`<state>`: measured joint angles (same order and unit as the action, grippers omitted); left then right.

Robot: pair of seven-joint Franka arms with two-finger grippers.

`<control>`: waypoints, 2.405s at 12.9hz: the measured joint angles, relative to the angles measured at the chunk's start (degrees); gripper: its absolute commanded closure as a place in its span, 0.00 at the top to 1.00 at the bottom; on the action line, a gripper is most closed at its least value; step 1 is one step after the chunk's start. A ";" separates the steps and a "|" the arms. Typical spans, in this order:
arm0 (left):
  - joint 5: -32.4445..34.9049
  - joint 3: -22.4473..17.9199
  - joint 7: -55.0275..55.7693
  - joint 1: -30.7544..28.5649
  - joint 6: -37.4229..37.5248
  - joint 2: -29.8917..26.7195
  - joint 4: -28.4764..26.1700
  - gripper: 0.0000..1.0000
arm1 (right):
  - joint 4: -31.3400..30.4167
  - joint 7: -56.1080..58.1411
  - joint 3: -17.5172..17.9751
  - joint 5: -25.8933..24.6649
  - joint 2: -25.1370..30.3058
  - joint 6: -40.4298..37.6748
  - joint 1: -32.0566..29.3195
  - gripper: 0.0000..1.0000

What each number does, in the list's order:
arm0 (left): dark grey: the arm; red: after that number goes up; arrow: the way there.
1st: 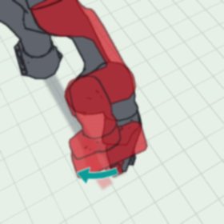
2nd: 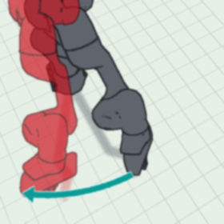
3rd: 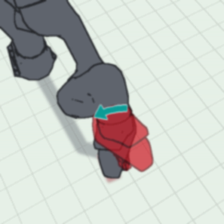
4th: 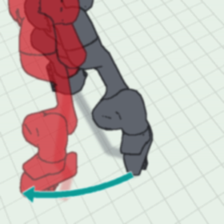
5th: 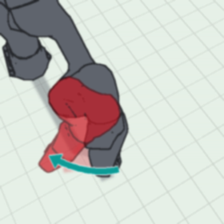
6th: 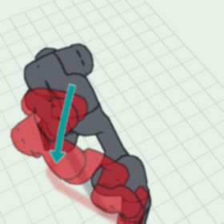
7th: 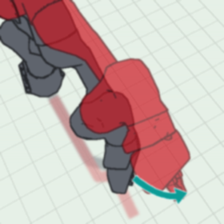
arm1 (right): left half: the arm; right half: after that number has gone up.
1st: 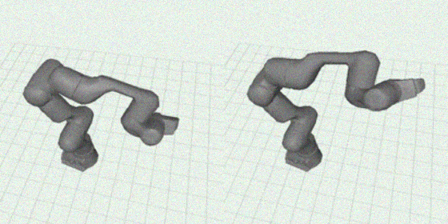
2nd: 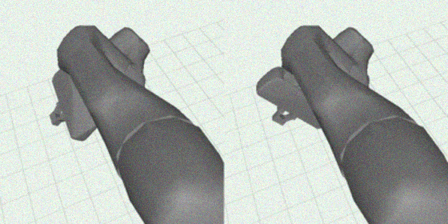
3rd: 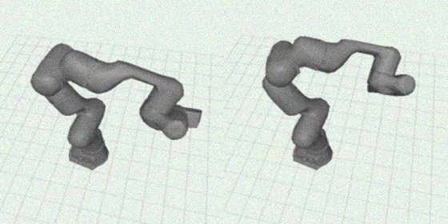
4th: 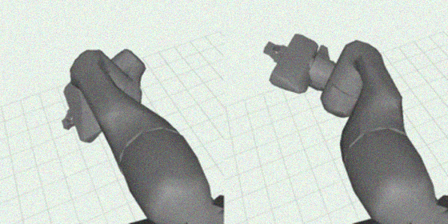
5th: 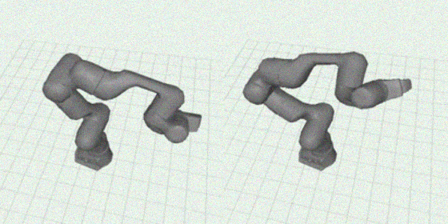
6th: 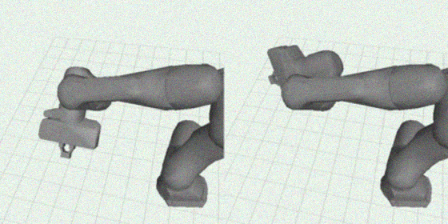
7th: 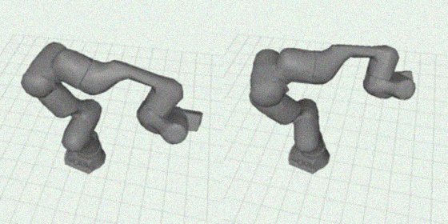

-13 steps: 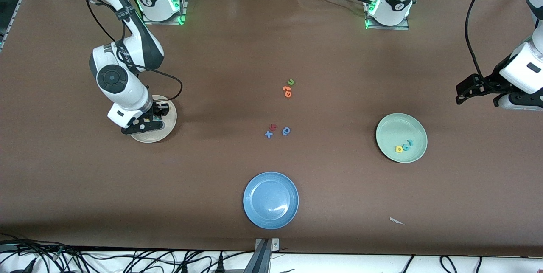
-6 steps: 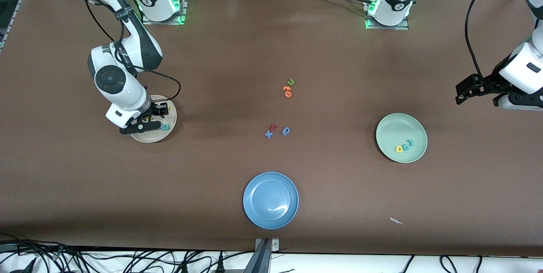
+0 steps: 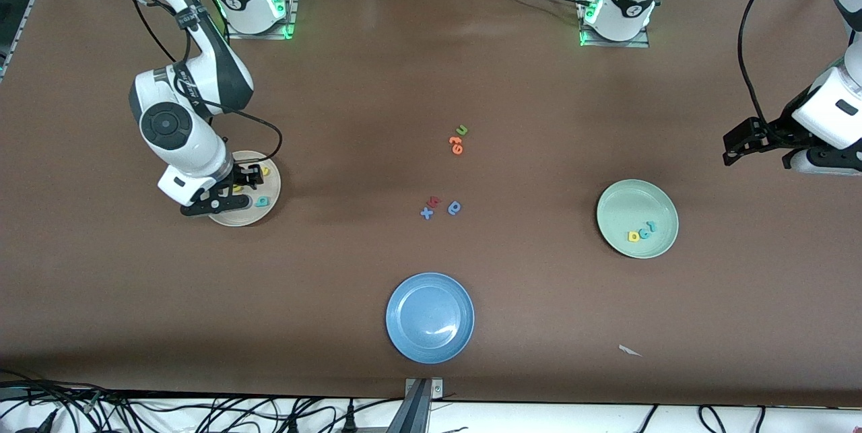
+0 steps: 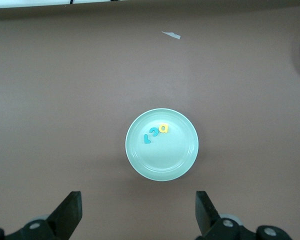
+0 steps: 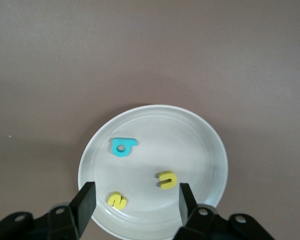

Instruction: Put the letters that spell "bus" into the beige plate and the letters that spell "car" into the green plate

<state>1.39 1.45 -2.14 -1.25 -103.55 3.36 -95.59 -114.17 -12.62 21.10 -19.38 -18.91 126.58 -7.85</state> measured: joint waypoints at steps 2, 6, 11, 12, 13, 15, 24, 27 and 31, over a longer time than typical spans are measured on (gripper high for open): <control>0.00 0.00 0.00 0.00 0.00 0.01 0.00 1.00 | 1.79 0.00 0.49 0.75 1.71 -3.62 0.00 0.78; 0.00 0.01 0.00 0.00 0.03 0.03 0.00 1.00 | 9.42 5.48 0.54 9.71 6.49 -17.16 -0.06 0.78; 0.00 0.02 0.00 0.01 0.05 0.06 0.00 1.00 | 19.38 13.00 -8.33 12.58 8.99 -28.62 3.89 0.97; 0.00 0.02 0.00 0.01 0.05 0.06 0.00 1.00 | 20.06 14.09 -12.33 12.97 9.62 -28.88 6.23 0.99; 0.00 0.02 0.00 0.01 0.06 0.07 0.01 1.00 | 20.46 15.51 -16.18 14.07 10.53 -29.09 8.38 1.00; 0.00 0.02 0.00 0.01 0.06 0.09 0.04 1.00 | 20.61 18.32 -20.68 17.13 12.81 -29.85 9.90 1.00; 0.00 0.02 0.00 0.01 0.06 0.09 0.05 1.00 | 20.65 22.28 -23.41 18.16 14.06 -30.74 9.01 1.00; 0.00 0.02 0.00 0.01 0.06 0.09 0.05 1.00 | 21.99 22.29 -23.54 18.16 14.05 -30.84 8.89 1.00; 0.00 0.02 0.00 0.01 0.06 0.09 0.05 1.00 | 23.16 22.29 -23.54 18.16 14.07 -32.46 8.88 1.00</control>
<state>1.39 1.47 -2.14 -1.24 -103.49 3.45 -95.54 -91.00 9.68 -2.44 -1.23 -4.84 94.12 1.03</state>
